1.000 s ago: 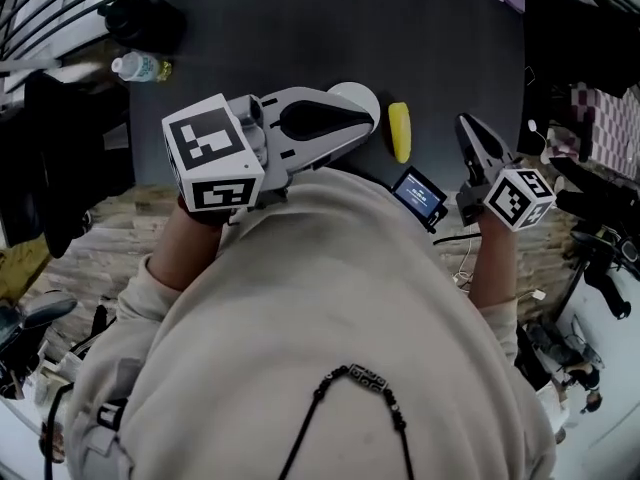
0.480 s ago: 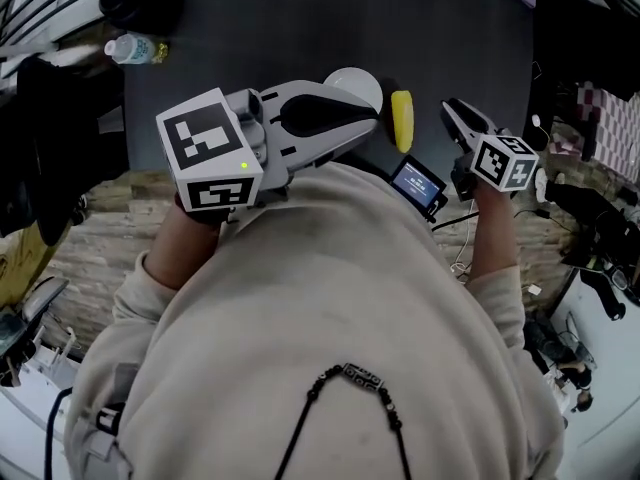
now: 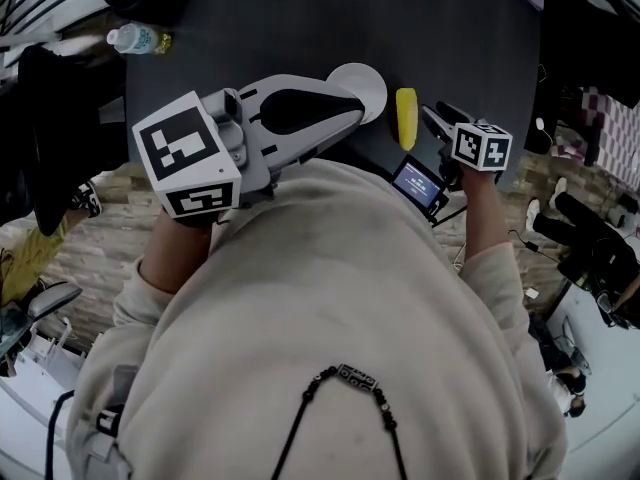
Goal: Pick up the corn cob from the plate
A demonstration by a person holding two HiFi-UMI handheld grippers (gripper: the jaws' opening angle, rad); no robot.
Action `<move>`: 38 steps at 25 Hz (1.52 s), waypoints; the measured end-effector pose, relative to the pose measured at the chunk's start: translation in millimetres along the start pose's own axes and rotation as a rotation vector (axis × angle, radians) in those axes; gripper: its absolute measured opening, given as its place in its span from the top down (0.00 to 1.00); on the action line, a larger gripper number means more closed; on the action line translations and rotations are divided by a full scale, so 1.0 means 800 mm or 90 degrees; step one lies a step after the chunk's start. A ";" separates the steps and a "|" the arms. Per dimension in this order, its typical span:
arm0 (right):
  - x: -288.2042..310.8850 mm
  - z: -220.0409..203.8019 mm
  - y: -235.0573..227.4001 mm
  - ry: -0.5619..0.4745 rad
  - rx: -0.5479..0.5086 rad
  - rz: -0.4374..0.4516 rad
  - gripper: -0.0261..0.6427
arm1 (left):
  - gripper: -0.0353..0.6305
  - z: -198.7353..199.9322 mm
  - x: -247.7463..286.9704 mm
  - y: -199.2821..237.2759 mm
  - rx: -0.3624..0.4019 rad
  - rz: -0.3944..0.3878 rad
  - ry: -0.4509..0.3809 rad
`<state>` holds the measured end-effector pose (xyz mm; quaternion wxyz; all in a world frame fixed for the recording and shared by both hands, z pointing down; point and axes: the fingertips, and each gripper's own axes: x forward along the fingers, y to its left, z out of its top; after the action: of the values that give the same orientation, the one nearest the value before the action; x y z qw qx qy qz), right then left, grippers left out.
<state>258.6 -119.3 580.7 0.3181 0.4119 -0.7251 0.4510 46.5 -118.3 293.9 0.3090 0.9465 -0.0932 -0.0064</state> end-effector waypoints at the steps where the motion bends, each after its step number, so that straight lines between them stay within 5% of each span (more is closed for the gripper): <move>1: 0.005 -0.003 -0.001 0.008 0.000 -0.003 0.66 | 0.94 0.002 -0.003 0.002 -0.006 0.003 -0.008; 7: 0.030 -0.025 -0.026 0.062 0.009 -0.020 0.61 | 0.94 0.003 0.006 -0.001 -0.022 0.015 -0.033; 13: 0.053 -0.051 -0.052 0.137 0.012 -0.066 0.59 | 0.94 -0.012 0.017 -0.009 0.003 0.026 0.002; 22: 0.083 -0.077 -0.034 0.185 -0.009 -0.038 0.58 | 0.94 -0.019 -0.002 -0.019 0.000 0.032 -0.012; 38: 0.114 -0.080 -0.041 0.233 -0.048 -0.072 0.58 | 0.94 -0.024 -0.022 -0.024 -0.004 0.090 0.002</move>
<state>251.7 -97.1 694.6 0.4848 0.3507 -0.6470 0.4726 33.5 -88.6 297.8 0.3118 0.9366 -0.1592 0.0170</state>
